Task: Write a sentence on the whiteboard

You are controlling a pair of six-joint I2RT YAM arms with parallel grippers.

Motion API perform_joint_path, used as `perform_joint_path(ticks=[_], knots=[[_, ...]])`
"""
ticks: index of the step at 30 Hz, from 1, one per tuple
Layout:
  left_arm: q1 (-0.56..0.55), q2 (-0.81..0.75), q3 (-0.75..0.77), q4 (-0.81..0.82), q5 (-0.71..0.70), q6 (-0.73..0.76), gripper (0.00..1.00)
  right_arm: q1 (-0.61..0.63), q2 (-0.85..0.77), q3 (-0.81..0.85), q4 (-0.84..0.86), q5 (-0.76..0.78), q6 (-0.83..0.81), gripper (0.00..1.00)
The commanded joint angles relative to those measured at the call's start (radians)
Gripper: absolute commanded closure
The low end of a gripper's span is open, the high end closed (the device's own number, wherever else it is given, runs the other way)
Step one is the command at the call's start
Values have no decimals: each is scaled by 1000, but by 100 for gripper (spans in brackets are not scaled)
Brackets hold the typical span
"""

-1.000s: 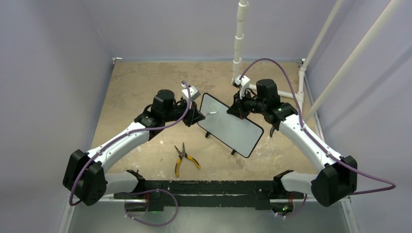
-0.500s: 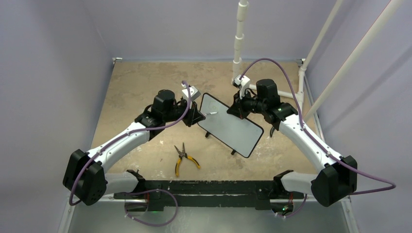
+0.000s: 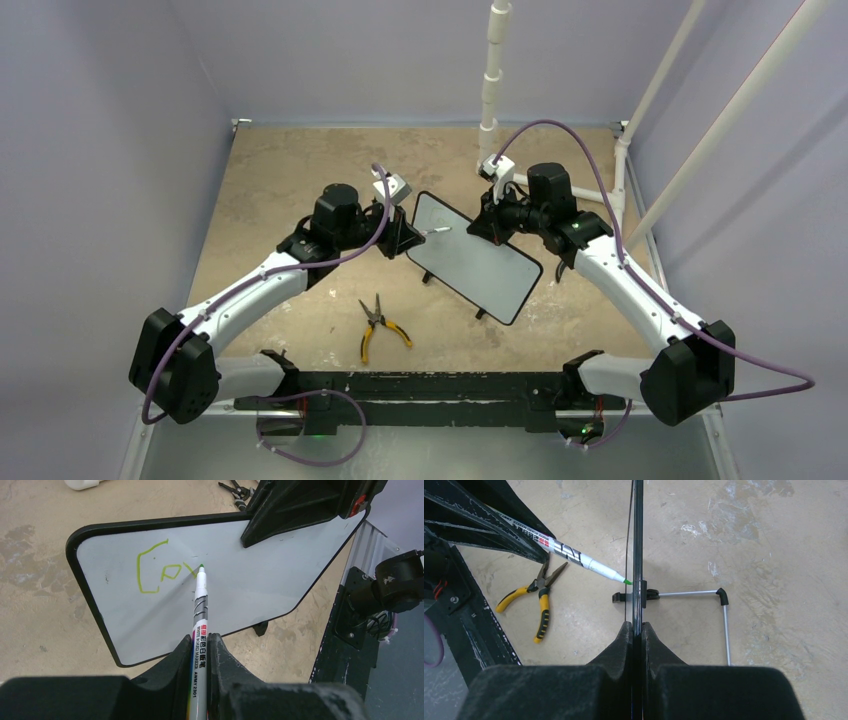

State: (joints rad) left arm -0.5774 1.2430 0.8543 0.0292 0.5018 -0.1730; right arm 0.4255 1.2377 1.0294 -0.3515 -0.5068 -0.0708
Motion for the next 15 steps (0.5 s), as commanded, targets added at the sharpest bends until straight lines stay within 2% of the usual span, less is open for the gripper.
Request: perform_joint_path(ticks=[1,15], knots=[[-2,-26,9,81,-16,-7,100,17,12,3,1,-2,-4,100],[-2,-27,-6,78,-16,-14,100,21,11,1,0,2,-3,100]])
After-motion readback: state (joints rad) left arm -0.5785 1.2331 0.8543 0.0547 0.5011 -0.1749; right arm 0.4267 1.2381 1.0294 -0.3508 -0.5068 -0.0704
